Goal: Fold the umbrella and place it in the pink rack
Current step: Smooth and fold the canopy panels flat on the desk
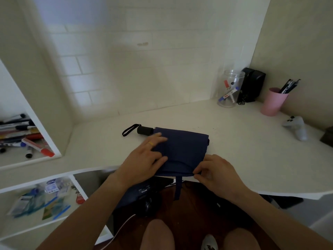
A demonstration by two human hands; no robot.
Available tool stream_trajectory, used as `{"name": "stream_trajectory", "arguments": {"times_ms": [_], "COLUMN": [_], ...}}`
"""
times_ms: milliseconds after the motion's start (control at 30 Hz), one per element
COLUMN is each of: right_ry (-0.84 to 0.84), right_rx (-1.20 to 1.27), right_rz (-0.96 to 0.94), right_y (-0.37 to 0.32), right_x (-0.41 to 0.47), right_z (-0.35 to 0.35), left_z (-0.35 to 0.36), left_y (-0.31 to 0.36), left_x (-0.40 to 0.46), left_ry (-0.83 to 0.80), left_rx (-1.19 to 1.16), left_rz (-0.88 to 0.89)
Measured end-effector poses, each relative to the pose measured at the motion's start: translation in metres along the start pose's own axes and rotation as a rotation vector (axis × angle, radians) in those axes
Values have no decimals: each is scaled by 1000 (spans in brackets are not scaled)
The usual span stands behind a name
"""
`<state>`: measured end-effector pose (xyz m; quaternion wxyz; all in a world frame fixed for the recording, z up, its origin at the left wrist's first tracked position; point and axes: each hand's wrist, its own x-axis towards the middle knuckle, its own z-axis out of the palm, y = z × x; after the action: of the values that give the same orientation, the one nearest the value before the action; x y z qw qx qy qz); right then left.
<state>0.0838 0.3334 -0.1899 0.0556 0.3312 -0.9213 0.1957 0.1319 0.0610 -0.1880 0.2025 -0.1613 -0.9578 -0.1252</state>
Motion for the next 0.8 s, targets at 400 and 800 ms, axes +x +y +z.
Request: {"name": "stream_trajectory", "arguments": {"times_ms": [400,800], "right_ry": [-154,-288], "right_rx": [-256,-240], "right_rz": [-226,-163], "right_y": [4,26], "right_x": [33,18], "right_z": [24,15], "left_z": [5,-8], "left_y": [-4,-14], "left_x": [18,13], "left_ry": [-221,-459], "left_rx": [313,-43], "left_rz": [231,-110]}}
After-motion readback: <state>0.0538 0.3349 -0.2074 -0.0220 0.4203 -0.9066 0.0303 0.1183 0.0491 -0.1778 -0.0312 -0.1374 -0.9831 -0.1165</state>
